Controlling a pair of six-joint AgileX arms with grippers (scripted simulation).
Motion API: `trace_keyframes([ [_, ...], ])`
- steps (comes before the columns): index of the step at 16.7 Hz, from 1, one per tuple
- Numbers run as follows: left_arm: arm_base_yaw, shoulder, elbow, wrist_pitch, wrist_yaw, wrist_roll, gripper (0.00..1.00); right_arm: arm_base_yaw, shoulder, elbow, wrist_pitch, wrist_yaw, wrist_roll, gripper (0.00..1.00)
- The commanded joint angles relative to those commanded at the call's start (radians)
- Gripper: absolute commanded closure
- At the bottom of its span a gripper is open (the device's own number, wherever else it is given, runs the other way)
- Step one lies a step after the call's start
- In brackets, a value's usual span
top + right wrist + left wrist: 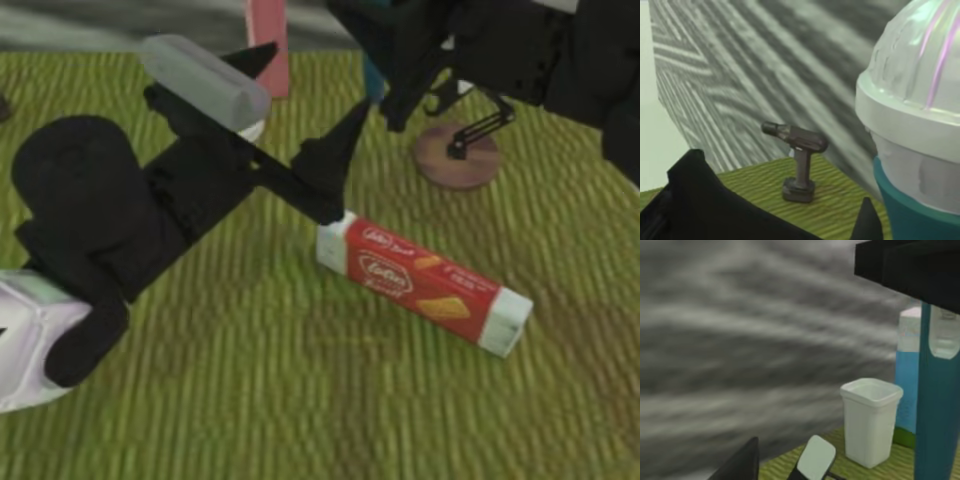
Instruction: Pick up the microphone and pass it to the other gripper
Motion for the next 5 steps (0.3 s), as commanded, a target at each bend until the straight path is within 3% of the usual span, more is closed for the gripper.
trace_keyframes([
  [3, 0.026, -0.116, -0.116, 0.000, 0.019, -0.003, 0.00, -0.049, -0.040, -0.039, 0.003, -0.056, -0.007, 1.00],
  [5, 0.033, -0.145, -0.144, 0.002, 0.026, -0.004, 0.00, -0.065, -0.050, -0.052, 0.001, -0.072, -0.012, 1.00],
])
